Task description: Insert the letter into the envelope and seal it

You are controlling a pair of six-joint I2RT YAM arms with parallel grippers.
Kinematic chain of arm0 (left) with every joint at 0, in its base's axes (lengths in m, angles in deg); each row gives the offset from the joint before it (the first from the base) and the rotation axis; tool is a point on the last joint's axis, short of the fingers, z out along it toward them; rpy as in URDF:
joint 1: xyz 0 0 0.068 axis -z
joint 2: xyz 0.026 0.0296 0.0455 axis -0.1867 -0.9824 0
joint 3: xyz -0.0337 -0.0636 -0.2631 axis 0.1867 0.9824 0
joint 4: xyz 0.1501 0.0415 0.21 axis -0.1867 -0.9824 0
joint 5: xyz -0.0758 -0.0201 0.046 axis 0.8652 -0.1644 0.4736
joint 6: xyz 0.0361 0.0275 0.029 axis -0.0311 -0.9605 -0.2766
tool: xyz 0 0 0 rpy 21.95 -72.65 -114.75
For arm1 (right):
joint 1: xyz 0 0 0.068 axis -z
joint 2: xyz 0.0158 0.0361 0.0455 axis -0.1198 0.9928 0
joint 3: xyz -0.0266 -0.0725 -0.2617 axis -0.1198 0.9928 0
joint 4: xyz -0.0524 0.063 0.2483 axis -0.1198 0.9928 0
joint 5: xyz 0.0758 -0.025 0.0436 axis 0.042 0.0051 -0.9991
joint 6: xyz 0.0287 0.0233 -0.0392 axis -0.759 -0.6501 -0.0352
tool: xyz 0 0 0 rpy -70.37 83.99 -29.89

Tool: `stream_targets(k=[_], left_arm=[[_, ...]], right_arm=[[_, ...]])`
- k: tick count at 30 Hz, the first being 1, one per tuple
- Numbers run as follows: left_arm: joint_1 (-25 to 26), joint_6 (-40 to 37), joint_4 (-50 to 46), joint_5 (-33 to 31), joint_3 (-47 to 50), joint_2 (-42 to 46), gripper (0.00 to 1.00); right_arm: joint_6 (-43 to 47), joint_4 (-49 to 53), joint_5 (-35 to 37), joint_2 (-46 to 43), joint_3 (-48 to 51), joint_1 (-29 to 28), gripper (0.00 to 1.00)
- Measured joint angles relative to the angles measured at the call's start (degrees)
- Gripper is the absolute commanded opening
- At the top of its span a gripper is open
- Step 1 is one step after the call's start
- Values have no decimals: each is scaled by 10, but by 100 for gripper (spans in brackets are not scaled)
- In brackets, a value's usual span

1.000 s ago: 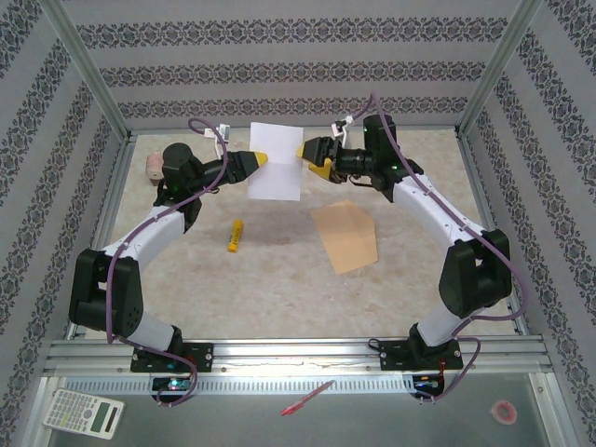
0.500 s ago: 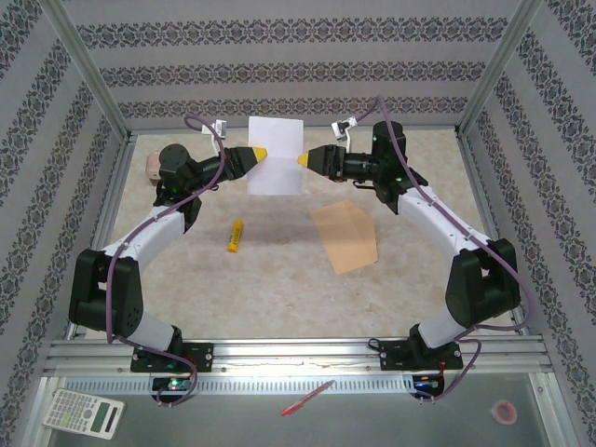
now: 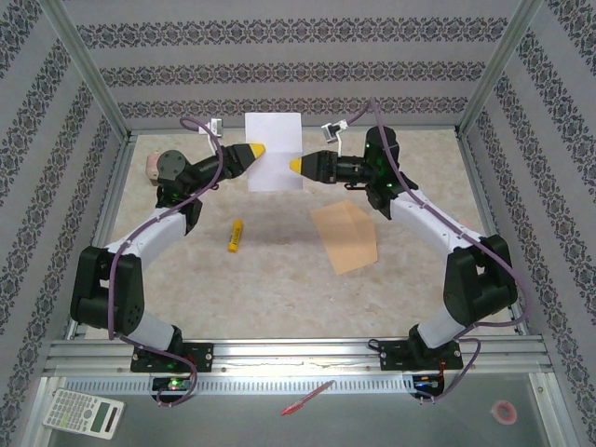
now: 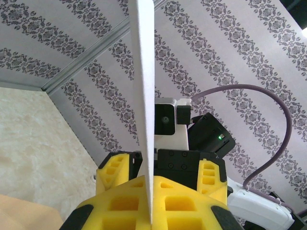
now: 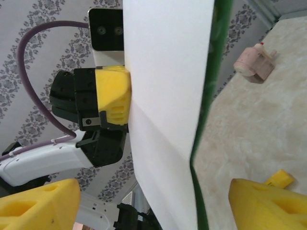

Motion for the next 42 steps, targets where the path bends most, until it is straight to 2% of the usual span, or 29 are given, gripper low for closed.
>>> stream_targets(k=[8, 16, 18, 28, 31, 36, 42], left_arm=[[0, 14, 14, -5, 3, 0, 4], [0, 20, 27, -8, 3, -5, 13], [0, 23, 30, -6, 3, -7, 15], [-6, 34, 34, 23, -2, -9, 33], [-17, 42, 37, 37, -19, -11, 35], [-37, 61, 49, 61, -50, -18, 35], [-41, 66, 49, 83, -66, -21, 17]], right_arm=[[-17, -28, -12, 11, -5, -7, 45], [-23, -40, -17, 11, -5, -7, 12], [-21, -42, -20, 11, -5, -7, 0], [-12, -23, -61, 11, -5, -6, 0], [-6, -9, -81, 11, -8, -5, 0], [5, 10, -103, 11, -12, -3, 0], [16, 26, -111, 11, -12, -3, 0]])
